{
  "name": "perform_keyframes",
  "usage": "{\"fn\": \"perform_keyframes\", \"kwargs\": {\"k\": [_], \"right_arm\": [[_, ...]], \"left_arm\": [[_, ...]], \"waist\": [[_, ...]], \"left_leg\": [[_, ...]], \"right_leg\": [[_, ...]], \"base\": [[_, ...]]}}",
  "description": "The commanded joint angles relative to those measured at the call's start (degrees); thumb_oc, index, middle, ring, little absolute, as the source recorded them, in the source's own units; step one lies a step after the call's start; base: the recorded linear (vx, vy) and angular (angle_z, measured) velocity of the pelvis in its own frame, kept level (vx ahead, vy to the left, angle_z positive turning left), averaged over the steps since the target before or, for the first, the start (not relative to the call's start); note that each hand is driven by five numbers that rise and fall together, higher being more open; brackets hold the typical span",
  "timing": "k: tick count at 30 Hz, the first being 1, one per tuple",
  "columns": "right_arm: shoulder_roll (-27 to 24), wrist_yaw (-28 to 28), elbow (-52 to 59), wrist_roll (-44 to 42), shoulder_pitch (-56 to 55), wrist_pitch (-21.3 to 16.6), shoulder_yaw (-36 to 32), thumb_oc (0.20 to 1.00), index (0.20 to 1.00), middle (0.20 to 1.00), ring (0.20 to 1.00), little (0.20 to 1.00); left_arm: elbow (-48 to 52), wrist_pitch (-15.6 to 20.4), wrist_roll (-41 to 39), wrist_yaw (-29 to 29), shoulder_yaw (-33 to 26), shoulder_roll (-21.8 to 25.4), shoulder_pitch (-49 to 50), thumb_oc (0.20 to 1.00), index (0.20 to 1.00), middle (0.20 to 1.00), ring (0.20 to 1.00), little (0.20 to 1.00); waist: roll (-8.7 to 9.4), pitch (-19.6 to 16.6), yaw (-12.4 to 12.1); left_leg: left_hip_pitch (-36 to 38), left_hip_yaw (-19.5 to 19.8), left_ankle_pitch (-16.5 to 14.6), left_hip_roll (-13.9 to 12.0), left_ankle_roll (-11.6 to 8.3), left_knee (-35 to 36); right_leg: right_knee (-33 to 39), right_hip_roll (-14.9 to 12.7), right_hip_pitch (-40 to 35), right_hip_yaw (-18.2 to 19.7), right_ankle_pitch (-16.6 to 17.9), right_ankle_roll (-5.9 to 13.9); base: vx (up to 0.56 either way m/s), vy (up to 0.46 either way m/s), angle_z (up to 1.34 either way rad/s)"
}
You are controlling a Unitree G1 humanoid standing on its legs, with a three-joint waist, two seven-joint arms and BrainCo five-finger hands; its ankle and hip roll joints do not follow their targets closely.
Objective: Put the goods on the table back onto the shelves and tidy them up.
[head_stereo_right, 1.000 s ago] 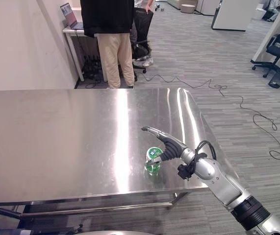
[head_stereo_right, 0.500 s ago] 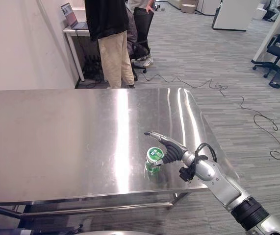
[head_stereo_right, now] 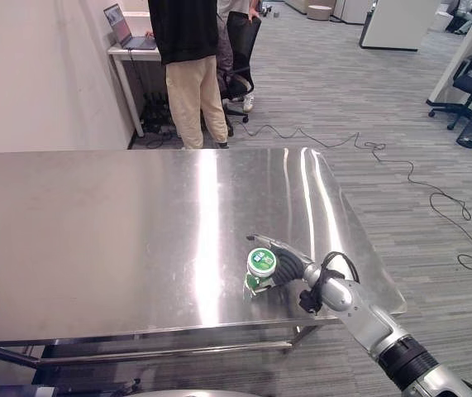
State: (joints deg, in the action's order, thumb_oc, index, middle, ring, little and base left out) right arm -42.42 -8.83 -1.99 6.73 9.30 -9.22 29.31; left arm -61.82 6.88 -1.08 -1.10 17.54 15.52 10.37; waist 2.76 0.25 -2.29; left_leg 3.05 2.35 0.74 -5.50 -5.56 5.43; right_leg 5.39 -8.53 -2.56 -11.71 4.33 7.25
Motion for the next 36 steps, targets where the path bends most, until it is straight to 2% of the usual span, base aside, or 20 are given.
{"fn": "perform_keyframes", "kwargs": {"k": [1, 13, 14, 15, 24, 36], "right_arm": [[1.3, 3.1, 0.5, -0.9, 3.0, -1.4, -0.1, 1.000, 1.000, 1.000, 1.000, 1.000], [3.3, 3.9, 0.8, -3.4, 1.8, -1.3, -1.5, 1.000, 1.000, 1.000, 1.000, 1.000], [3.6, 4.1, 0.5, -3.5, 1.7, -1.3, -1.5, 0.711, 0.711, 0.711, 0.711, 0.711], [4.0, 4.4, 0.1, -3.3, 1.8, -1.3, -1.3, 0.200, 0.200, 0.200, 0.200, 0.200], [7.4, 6.8, -1.0, -1.2, 0.2, -1.3, -1.7, 0.200, 0.200, 0.200, 0.200, 0.200], [8.7, 8.3, -2.3, -1.1, -1.1, -1.2, -3.0, 0.200, 0.200, 0.200, 0.200, 0.200]], "left_arm": [[-2.2, 1.0, 1.4, -0.6, 2.0, -1.1, -4.5, 1.000, 1.000, 1.000, 1.000, 1.000], [-1.6, 0.9, 1.2, -0.9, 2.2, -0.9, -4.4, 1.000, 1.000, 1.000, 1.000, 1.000], [-1.6, 0.9, 1.2, -1.0, 2.3, -0.9, -4.4, 1.000, 1.000, 1.000, 1.000, 1.000], [-1.6, 0.9, 1.2, -1.0, 2.3, -0.9, -4.4, 1.000, 1.000, 1.000, 1.000, 1.000], [-1.0, 0.8, 1.5, -1.7, 2.1, -0.8, -4.5, 1.000, 1.000, 1.000, 1.000, 1.000], [-1.0, 0.8, 1.9, -2.8, 2.0, -0.5, -4.6, 1.000, 1.000, 1.000, 1.000, 1.000]], "waist": [[1.19, 0.8, -2.4], [1.21, 0.7, -2.4], [1.21, 0.6, -2.4], [1.21, 0.7, -2.4], [0.92, 0.6, -2.7], [0.54, 0.3, -2.5]], "left_leg": [[0.5, -2.4, -4.2, -0.2, 1.56, -0.4], [0.8, -2.6, -4.4, -0.2, 1.64, -0.4], [0.8, -2.5, -4.4, -0.2, 1.65, -0.4], [0.8, -2.5, -4.4, -0.2, 1.66, -0.4], [0.9, -2.3, -4.5, 0.0, 1.80, -0.4], [1.3, -2.2, -4.6, 0.3, 1.98, -0.4]], "right_leg": [[-0.7, -6.1, 0.2, 1.8, 0.6, 4.12], [-0.7, -6.1, 0.0, 2.0, 0.4, 4.06], [-0.7, -6.1, -0.1, 2.0, 0.4, 4.06], [-0.7, -6.1, -0.1, 2.0, 0.4, 4.06], [-0.7, -6.3, -0.3, 1.7, 0.4, 4.13], [-1.0, -6.6, -0.7, 1.6, 0.3, 4.18]], "base": [[0.00, 0.000, 0.00], [0.00, 0.000, 0.00], [0.00, 0.000, 0.00], [0.00, 0.000, 0.00], [0.00, 0.000, 0.00], [0.00, 0.000, 0.00]]}}
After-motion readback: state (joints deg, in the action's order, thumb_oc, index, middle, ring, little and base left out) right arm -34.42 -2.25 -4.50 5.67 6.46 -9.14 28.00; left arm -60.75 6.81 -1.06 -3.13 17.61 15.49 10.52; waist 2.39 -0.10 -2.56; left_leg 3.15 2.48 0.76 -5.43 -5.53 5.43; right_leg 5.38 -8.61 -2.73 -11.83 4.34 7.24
